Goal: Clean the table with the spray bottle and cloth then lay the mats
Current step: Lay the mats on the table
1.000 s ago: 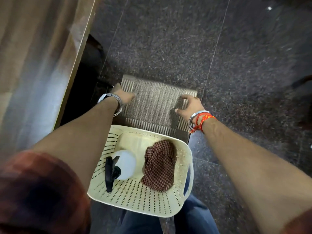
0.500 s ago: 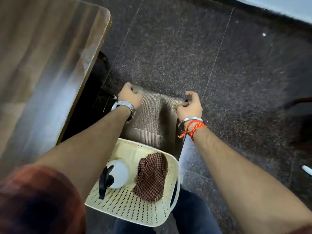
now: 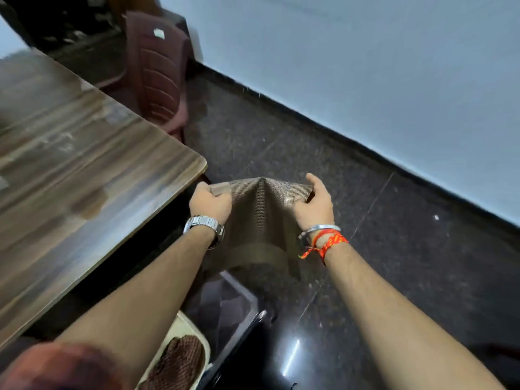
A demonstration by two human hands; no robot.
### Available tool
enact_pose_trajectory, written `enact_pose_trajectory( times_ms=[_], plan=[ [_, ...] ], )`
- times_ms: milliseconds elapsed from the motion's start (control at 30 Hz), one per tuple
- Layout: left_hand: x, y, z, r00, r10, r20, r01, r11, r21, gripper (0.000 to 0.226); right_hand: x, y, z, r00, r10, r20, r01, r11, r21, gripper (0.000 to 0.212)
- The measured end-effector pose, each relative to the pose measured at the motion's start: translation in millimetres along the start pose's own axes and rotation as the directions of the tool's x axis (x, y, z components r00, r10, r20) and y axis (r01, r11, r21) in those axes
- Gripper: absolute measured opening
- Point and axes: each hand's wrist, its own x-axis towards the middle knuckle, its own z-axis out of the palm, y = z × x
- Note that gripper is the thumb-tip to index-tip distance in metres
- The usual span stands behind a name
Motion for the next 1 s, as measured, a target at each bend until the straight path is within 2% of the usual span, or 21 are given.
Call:
enact_pose_trajectory(
  times_ms=[33,133,233,267,333,367,433,500,700,800,1000],
  plan=[
    [-1.1,11.9,-1.7,0.999,-0.025,-0.038,0.023,0.998,-0.050,0.016,12.0,-9.7,-9.7,0.998,-0.008,0.057,0.008,1.000,0.006,0.059],
    [4.8,40.3,-14.9,0.981,-0.048,-0.189,0.023,0.991,-0.134,0.048,42.7,-38.1,-12.8,0.983,-0.045,0.180,0.050,0.998,-0.024,0.049],
    [27.1,53.5,-33.5,0.959,0.046,-0.278,-0.075,0.993,-0.095,0.076,73.3,-62.3,10.9,0.989,-0.052,0.137,0.050,0.999,0.018,0.036],
    [36.4,53.9,-39.6,0.958,0.073,-0.276,-0.095,0.993,-0.066,0.071,80.1,-67.8,16.9,0.990,-0.060,0.129,0.057,0.998,0.029,0.032],
    [63.5,51.2,-49.0,0.943,0.087,-0.320,-0.104,0.994,-0.036,0.043,97.8,-78.5,33.0,0.986,-0.067,0.151,0.065,0.998,0.021,0.015],
    [76.5,51.2,-53.2,0.925,0.088,-0.369,-0.113,0.992,-0.047,0.033,106.3,-85.6,40.6,0.986,-0.068,0.151,0.067,0.998,0.014,0.020],
    [97.4,51.3,-64.0,0.889,0.052,-0.454,-0.107,0.989,-0.097,0.030,124.4,-99.8,56.4,0.986,-0.076,0.151,0.077,0.997,0.001,0.038],
    [112.9,51.4,-79.0,0.871,-0.035,-0.490,-0.039,0.989,-0.141,0.033,140.0,-113.9,73.9,0.980,-0.093,0.174,0.099,0.995,-0.021,0.043],
    [164.7,52.4,-123.4,0.810,-0.225,-0.541,0.121,0.967,-0.222,0.015,187.0,-168.4,140.8,0.952,-0.178,0.249,0.184,0.983,0.000,0.024],
    [187.7,40.9,-141.0,0.802,-0.218,-0.556,0.110,0.969,-0.221,0.021,210.4,-185.6,187.2,0.902,-0.269,0.338,0.276,0.961,0.029,0.022],
    [241.8,9.5,-154.6,0.747,-0.221,-0.627,0.090,0.968,-0.235,0.030,252.5,-202.7,275.7,0.708,-0.421,0.568,0.443,0.890,0.107,0.029]
  ],
)
